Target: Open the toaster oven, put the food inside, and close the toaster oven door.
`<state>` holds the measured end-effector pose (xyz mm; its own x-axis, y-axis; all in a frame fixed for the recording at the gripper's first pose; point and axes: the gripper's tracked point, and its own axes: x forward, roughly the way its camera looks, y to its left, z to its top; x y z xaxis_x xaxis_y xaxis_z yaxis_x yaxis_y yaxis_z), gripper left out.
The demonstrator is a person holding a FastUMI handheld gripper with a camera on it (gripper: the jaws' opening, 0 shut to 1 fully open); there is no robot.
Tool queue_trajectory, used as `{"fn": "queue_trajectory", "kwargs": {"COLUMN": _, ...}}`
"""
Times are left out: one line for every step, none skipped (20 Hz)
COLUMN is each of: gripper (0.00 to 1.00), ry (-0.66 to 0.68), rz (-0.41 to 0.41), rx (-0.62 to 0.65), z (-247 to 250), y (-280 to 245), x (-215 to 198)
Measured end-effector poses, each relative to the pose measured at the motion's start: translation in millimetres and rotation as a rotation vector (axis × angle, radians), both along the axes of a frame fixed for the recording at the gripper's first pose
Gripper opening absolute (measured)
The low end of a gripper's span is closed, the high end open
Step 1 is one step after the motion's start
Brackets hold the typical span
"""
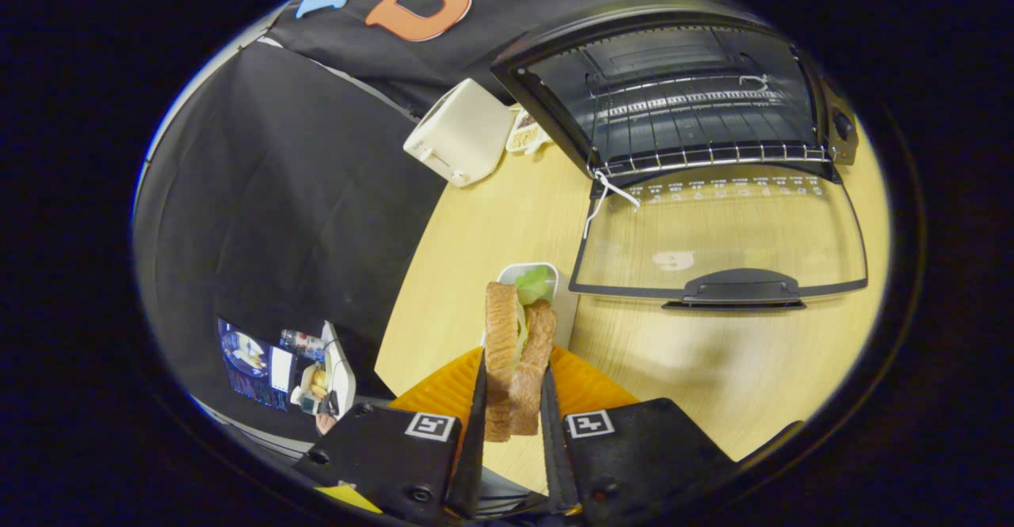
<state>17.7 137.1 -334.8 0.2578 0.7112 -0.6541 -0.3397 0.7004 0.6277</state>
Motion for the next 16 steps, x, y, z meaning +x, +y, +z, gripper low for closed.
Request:
{"fn": "queue_trajectory", "kwargs": {"gripper": 0.38, "ry": -0.005, "rz": 0.003, "rx": 0.025, "z": 7, "y": 0, "x": -1}}
{"fn": "queue_trajectory", "kwargs": {"gripper": 0.37, "ry": -0.004, "rz": -0.002, "rx": 0.059, "z": 16, "y": 1, "x": -3}}
{"fn": "queue_trajectory", "kwargs": {"gripper": 0.37, "ry": 0.003, "rz": -0.004, "rx": 0.089, "z": 22, "y": 0, "x": -4}}
{"fn": "queue_trajectory", "kwargs": {"gripper": 0.37, "ry": 0.008, "rz": -0.011, "rx": 0.11, "z": 28, "y": -1, "x": -4}}
{"fn": "queue_trajectory", "kwargs": {"gripper": 0.37, "ry": 0.005, "rz": -0.017, "rx": 0.13, "z": 34, "y": -3, "x": -3}}
{"fn": "queue_trajectory", "kwargs": {"gripper": 0.36, "ry": -0.007, "rz": -0.035, "rx": 0.145, "z": 39, "y": -6, "x": 1}}
{"fn": "queue_trajectory", "kwargs": {"gripper": 0.36, "ry": -0.024, "rz": -0.058, "rx": 0.157, "z": 43, "y": -10, "x": 7}}
{"fn": "queue_trajectory", "kwargs": {"gripper": 0.36, "ry": -0.041, "rz": -0.084, "rx": 0.173, "z": 48, "y": -14, "x": 13}}
{"fn": "queue_trajectory", "kwargs": {"gripper": 0.36, "ry": -0.044, "rz": -0.111, "rx": 0.192, "z": 53, "y": -19, "x": 18}}
{"fn": "queue_trajectory", "kwargs": {"gripper": 0.36, "ry": -0.041, "rz": -0.14, "rx": 0.216, "z": 55, "y": -22, "x": 25}}
{"fn": "queue_trajectory", "kwargs": {"gripper": 0.36, "ry": -0.04, "rz": -0.167, "rx": 0.241, "z": 59, "y": -29, "x": 32}}
{"fn": "queue_trajectory", "kwargs": {"gripper": 0.36, "ry": -0.04, "rz": -0.206, "rx": 0.262, "z": 61, "y": -37, "x": 42}}
{"fn": "queue_trajectory", "kwargs": {"gripper": 0.36, "ry": -0.038, "rz": -0.241, "rx": 0.278, "z": 60, "y": -43, "x": 53}}
{"fn": "queue_trajectory", "kwargs": {"gripper": 0.36, "ry": -0.037, "rz": -0.291, "rx": 0.297, "z": 56, "y": -48, "x": 66}}
{"fn": "queue_trajectory", "kwargs": {"gripper": 0.36, "ry": -0.036, "rz": -0.337, "rx": 0.314, "z": 53, "y": -55, "x": 78}}
{"fn": "queue_trajectory", "kwargs": {"gripper": 0.36, "ry": -0.041, "rz": -0.378, "rx": 0.333, "z": 51, "y": -62, "x": 94}}
